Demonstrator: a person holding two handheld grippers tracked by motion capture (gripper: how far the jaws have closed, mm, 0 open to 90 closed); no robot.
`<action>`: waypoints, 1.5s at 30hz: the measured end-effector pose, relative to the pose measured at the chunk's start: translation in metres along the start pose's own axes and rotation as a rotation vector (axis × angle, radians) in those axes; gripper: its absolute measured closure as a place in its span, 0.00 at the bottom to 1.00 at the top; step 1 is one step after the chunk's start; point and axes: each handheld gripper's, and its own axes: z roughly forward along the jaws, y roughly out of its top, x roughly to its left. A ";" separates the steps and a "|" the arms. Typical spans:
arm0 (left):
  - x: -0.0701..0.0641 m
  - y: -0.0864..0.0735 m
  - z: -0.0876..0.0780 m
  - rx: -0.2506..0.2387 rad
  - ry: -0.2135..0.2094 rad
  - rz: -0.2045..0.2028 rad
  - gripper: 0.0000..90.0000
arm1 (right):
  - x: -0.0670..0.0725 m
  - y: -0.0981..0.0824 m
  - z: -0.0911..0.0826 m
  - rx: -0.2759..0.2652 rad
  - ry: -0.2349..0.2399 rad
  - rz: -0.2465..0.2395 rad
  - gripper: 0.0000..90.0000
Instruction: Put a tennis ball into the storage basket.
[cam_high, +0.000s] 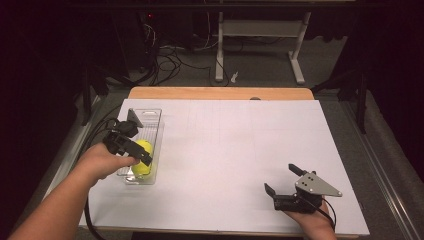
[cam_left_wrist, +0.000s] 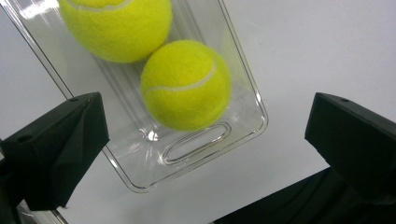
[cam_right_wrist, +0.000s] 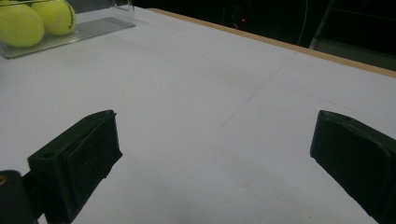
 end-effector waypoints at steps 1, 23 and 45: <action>0.000 0.000 0.000 -0.001 0.000 0.000 0.01 | 0.000 0.000 0.000 0.000 0.000 0.000 0.02; -0.047 -0.004 0.011 0.009 -0.031 0.047 0.01 | 0.000 0.001 0.000 -0.004 0.000 -0.005 0.02; -0.116 -0.015 0.020 0.031 -0.100 0.134 0.01 | 0.001 0.001 -0.001 -0.008 0.002 -0.006 0.02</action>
